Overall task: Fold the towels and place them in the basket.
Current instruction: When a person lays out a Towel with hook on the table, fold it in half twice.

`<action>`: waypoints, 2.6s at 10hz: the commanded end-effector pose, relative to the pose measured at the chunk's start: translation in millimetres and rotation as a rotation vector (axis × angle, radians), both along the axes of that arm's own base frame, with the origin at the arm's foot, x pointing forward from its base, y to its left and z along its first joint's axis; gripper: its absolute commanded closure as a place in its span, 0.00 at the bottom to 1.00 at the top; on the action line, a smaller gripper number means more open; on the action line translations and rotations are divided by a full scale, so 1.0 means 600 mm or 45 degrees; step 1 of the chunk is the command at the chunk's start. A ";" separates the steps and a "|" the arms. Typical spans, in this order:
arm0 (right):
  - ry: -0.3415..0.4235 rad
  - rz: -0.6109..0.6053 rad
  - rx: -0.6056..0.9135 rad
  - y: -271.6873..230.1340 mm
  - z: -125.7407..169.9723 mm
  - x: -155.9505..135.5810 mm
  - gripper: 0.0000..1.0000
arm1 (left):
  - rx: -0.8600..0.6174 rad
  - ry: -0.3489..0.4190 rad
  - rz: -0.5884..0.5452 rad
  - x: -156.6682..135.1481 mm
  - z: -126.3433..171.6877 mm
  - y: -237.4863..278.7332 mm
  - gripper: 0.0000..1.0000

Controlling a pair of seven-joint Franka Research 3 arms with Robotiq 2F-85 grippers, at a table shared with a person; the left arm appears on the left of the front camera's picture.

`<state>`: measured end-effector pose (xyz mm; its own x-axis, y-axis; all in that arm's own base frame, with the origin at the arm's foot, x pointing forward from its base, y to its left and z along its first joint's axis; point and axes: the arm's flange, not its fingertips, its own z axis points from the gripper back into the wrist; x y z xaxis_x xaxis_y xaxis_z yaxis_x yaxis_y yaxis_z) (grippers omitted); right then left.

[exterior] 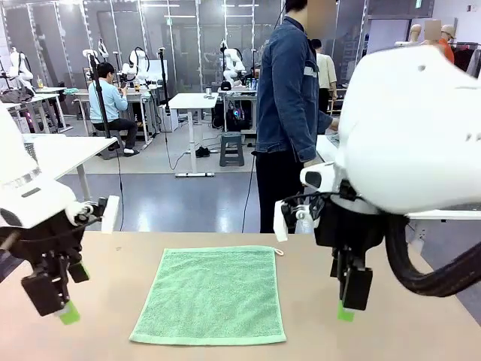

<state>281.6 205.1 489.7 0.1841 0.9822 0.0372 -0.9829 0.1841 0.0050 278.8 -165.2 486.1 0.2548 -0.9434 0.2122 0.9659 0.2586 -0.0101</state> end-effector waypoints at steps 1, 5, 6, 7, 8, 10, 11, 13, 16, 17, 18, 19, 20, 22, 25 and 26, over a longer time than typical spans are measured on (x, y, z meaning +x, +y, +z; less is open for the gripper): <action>-0.040 -0.048 0.009 0.002 -0.022 0.018 0.00 | -0.016 0.000 -0.015 0.002 -0.037 -0.001 0.00; -0.020 -0.022 0.013 0.000 -0.021 0.018 0.00 | 0.016 0.020 0.005 0.016 -0.024 -0.009 0.00; -0.020 -0.022 0.013 0.000 -0.021 0.018 0.00 | 0.016 0.020 0.005 0.016 -0.024 -0.009 0.00; -0.020 -0.022 0.013 0.000 -0.021 0.018 0.00 | 0.016 0.020 0.005 0.016 -0.024 -0.009 0.00; -0.020 -0.022 0.013 0.000 -0.021 0.018 0.00 | 0.016 0.020 0.005 0.016 -0.024 -0.009 0.00; 0.000 0.019 0.039 0.025 -0.047 0.041 0.00 | 0.037 0.016 -0.132 0.023 -0.050 -0.039 0.00; 0.024 0.057 0.023 0.042 -0.072 0.056 0.00 | 0.055 0.005 -0.223 0.028 -0.067 -0.055 0.00; 0.044 0.078 -0.015 0.065 -0.112 0.072 0.00 | 0.055 -0.023 -0.305 0.043 -0.092 -0.064 0.00; 0.059 0.107 -0.051 0.103 -0.178 0.091 0.00 | 0.097 0.003 -0.424 0.066 -0.167 -0.089 0.00; 0.074 0.125 -0.069 0.112 -0.195 0.095 0.00 | 0.085 0.004 -0.386 0.071 -0.185 -0.091 0.00; 0.068 0.146 -0.109 0.122 -0.214 0.103 0.00 | 0.070 -0.024 -0.332 0.078 -0.197 -0.094 0.00; 0.060 0.170 -0.107 0.126 -0.225 0.109 0.00 | 0.091 -0.059 -0.335 0.079 -0.211 -0.097 0.00; 0.067 0.173 -0.111 0.130 -0.236 0.115 0.00 | 0.088 -0.081 -0.341 0.082 -0.226 -0.101 0.00; 0.065 0.182 -0.109 0.130 -0.256 0.129 0.00 | 0.125 -0.116 -0.340 0.103 -0.251 -0.104 0.00; 0.041 0.224 -0.048 0.131 -0.287 0.146 0.00 | 0.176 -0.112 -0.304 0.119 -0.268 -0.103 0.00; 0.050 0.226 -0.043 0.131 -0.295 0.146 0.00 | 0.171 -0.100 -0.294 0.123 -0.271 -0.098 0.00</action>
